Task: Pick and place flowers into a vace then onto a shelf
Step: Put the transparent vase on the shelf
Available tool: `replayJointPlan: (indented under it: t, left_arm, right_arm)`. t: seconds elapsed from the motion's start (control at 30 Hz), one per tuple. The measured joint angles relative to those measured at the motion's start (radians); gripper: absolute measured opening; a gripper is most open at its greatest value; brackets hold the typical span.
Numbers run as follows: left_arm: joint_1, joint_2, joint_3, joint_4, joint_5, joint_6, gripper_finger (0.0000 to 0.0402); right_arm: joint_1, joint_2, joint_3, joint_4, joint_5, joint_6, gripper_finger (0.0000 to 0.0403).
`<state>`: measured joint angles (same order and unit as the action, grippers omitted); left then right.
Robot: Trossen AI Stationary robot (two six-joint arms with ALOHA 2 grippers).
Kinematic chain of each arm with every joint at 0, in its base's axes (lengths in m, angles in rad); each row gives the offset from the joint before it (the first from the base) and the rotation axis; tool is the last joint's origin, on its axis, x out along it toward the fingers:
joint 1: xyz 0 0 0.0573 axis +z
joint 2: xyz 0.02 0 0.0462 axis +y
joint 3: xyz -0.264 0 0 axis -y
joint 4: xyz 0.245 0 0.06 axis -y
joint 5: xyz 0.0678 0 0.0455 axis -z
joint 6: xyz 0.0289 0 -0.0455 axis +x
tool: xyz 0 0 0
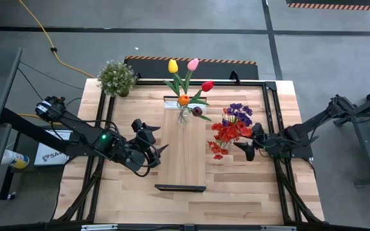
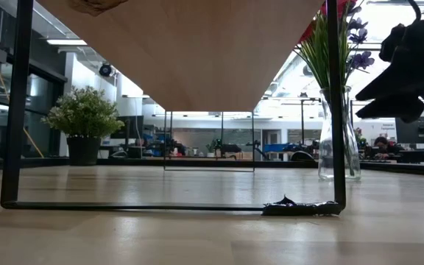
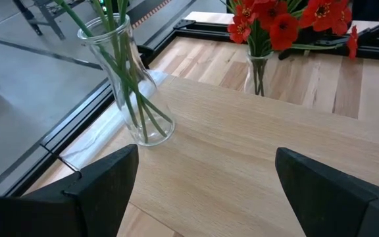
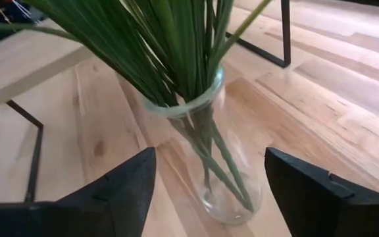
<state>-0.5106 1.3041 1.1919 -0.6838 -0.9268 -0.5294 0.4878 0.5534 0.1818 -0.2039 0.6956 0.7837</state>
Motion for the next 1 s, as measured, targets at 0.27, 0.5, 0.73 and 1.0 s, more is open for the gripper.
replayJointPlan:
  t: [0.27,0.5,0.73,1.0]
  left_arm:
    - [0.0,0.0,0.0,0.0,0.0,0.0,0.039]
    - [0.0,0.0,0.0,0.0,-0.001,0.0,0.039]
    - [0.0,0.0,0.0,0.0,-0.001,0.0,0.039]
    - [0.0,0.0,0.0,-0.011,-0.002,0.0,0.039]
  right_arm:
    - [-0.042,0.108,0.0,0.14,-0.052,-0.089,0.0274]
    - [-0.095,0.196,0.0,0.177,-0.057,-0.105,0.0274]
    - [-0.148,0.255,0.0,0.283,-0.119,-0.178,0.0274]
    - [-0.203,0.273,0.0,0.322,-0.143,-0.207,0.0273]
